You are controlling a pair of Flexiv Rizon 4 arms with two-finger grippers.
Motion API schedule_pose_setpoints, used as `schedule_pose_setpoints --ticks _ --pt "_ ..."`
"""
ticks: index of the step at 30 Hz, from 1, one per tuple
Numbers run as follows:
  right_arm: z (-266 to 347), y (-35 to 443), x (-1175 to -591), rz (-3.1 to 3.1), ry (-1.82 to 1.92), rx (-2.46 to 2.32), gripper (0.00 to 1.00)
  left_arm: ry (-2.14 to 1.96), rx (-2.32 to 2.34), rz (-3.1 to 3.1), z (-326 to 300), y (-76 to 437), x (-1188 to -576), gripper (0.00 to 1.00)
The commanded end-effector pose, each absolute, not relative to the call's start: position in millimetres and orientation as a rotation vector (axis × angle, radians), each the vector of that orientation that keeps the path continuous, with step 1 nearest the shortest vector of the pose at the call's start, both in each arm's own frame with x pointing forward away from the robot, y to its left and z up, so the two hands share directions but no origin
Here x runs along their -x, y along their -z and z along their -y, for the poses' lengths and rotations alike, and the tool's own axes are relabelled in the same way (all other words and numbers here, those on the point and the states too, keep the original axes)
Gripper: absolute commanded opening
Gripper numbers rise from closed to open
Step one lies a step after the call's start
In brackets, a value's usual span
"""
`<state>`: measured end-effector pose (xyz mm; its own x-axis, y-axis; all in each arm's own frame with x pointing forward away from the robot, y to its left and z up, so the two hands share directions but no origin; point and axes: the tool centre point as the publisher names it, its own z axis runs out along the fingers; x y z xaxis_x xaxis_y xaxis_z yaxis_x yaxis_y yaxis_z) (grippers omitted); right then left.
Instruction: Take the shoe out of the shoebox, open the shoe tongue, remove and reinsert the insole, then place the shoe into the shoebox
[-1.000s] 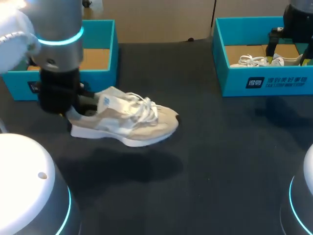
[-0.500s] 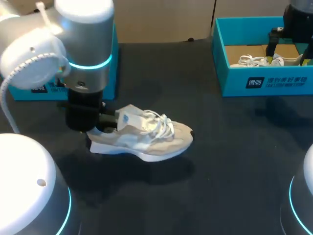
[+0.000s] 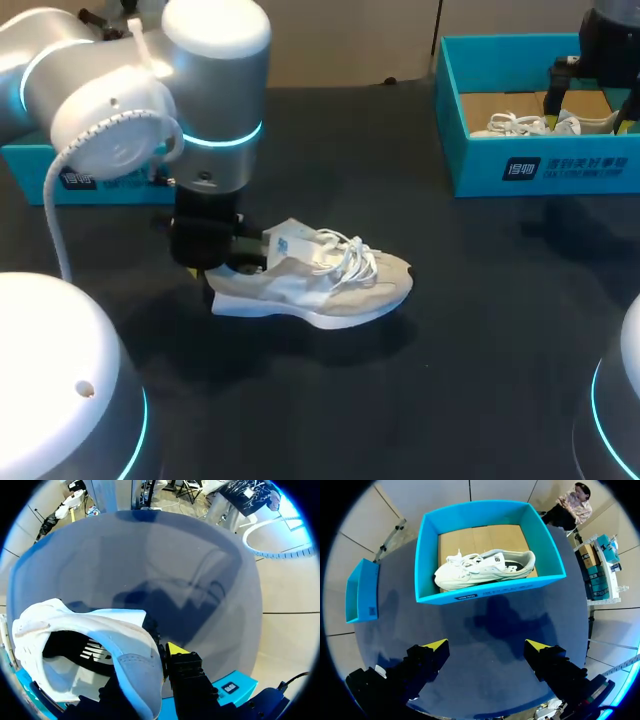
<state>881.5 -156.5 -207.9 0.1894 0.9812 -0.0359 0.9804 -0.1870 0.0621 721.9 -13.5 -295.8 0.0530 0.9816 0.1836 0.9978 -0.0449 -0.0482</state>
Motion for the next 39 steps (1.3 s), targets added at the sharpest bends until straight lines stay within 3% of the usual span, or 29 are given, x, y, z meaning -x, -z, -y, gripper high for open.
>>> schedule_pose_setpoints --ticks 1,39 --pt "157 208 -881 -1.955 -0.021 -2.367 1.0 0.153 2.154 2.052 15 294 -722 0.0" --pt "157 208 -881 -1.955 -0.021 -2.367 1.0 0.173 2.134 2.084 59 383 -717 0.0"
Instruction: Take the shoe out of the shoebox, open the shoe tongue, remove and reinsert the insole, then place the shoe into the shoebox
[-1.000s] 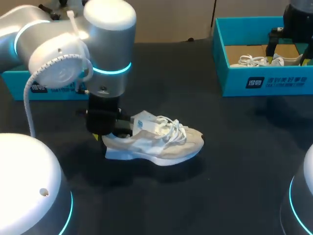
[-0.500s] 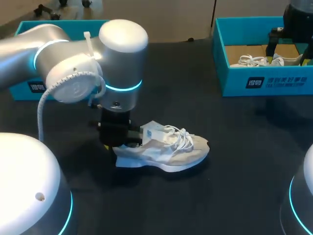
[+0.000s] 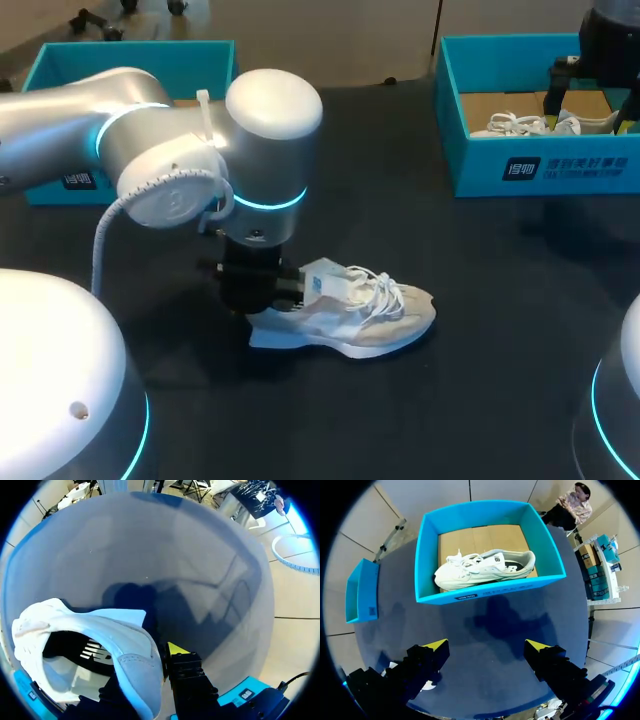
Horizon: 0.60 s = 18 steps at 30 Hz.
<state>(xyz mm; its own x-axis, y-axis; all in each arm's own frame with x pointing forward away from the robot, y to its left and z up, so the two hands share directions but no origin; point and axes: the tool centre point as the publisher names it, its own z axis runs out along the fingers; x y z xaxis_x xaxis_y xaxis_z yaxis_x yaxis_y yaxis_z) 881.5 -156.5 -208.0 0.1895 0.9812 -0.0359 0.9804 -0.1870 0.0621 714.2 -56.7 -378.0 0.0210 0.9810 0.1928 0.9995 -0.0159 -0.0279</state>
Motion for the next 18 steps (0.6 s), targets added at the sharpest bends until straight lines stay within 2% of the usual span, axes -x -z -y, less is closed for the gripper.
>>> schedule_pose_setpoints --ticks 1,18 --pt "156.5 208.4 -881.0 -1.955 -0.021 -2.367 1.0 0.177 2.141 2.079 59.5 383.4 -717.4 0.0" --pt "156.5 208.4 -881.0 -1.955 -0.021 -2.367 1.0 0.18 2.201 2.047 65.0 389.5 -717.4 0.0"
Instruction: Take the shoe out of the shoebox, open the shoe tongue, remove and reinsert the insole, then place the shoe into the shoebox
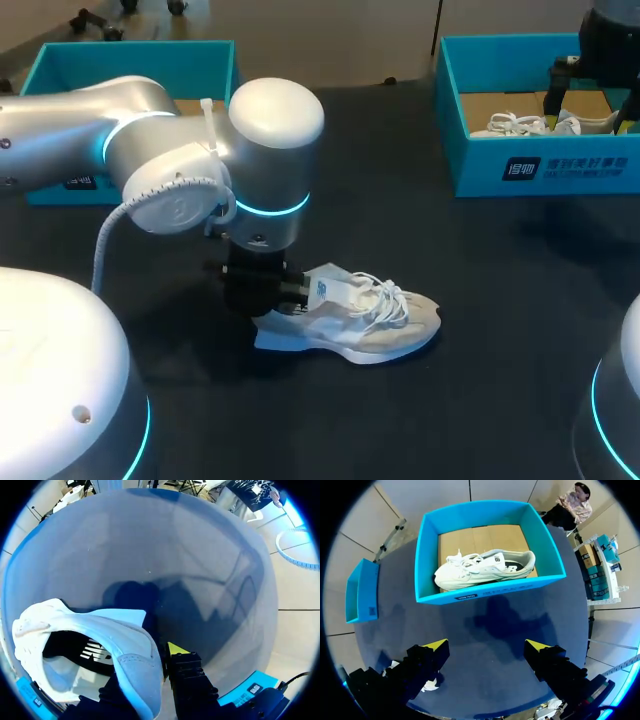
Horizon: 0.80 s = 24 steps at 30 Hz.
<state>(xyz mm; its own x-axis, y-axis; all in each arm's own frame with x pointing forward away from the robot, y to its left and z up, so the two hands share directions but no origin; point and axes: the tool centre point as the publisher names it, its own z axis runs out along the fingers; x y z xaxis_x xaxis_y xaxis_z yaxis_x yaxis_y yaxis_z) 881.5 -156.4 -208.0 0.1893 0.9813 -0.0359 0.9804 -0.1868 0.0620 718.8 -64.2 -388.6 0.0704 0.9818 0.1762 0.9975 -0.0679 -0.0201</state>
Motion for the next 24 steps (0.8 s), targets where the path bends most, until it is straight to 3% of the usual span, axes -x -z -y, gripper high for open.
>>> schedule_pose_setpoints --ticks 1,24 --pt "156.5 208.4 -881.0 -1.955 -0.021 -2.367 1.0 0.18 2.203 2.047 65.1 389.7 -717.3 0.0" --pt "156.5 208.4 -881.0 -1.955 -0.021 -2.367 1.0 0.202 2.277 2.017 70.6 395.7 -713.4 0.0"
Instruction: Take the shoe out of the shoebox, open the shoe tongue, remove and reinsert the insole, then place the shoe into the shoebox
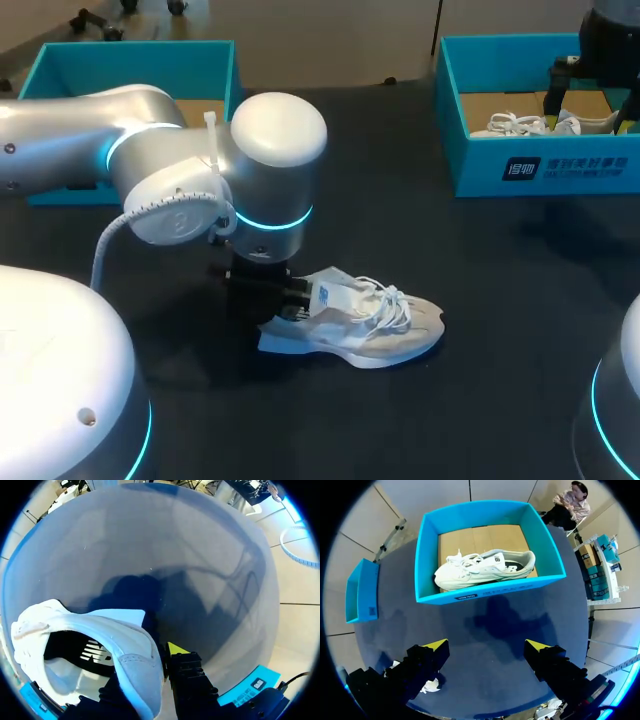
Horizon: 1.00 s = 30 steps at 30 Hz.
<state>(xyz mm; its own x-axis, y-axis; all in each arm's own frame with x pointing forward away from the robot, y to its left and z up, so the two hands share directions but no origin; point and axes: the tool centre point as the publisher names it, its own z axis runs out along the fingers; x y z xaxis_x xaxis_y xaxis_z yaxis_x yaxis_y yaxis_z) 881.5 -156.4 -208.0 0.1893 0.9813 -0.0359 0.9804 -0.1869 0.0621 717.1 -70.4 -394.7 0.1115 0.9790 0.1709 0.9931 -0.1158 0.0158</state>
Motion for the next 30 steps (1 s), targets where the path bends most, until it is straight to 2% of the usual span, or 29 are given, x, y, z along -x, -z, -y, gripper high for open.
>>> schedule_pose_setpoints --ticks 1,11,13,14,15,16,30 --pt "157 208 -881 -1.955 -0.021 -2.367 1.0 0.195 2.283 2.01 71 396 -713 0.0" --pt "157 208 -881 -1.955 -0.021 -2.367 1.0 0.201 2.295 1.999 75 397 -713 0.02" --pt "157 208 -881 -1.955 -0.021 -2.367 1.0 0.2 2.3 1.997 75 397 -713 0.18" --pt "157 208 -881 -1.955 -0.021 -2.367 1.0 0.199 2.302 1.996 75 397 -713 0.31" --pt "157 208 -881 -1.955 -0.021 -2.367 1.0 0.2 2.302 1.997 75 397 -712 0.57" --pt "157 208 -881 -1.955 -0.021 -2.367 1.0 0.198 2.301 1.997 75 396 -712 1.0" --pt "157 208 -881 -1.955 -0.021 -2.367 1.0 0.09 2.285 2.107 70 351 -706 1.0"
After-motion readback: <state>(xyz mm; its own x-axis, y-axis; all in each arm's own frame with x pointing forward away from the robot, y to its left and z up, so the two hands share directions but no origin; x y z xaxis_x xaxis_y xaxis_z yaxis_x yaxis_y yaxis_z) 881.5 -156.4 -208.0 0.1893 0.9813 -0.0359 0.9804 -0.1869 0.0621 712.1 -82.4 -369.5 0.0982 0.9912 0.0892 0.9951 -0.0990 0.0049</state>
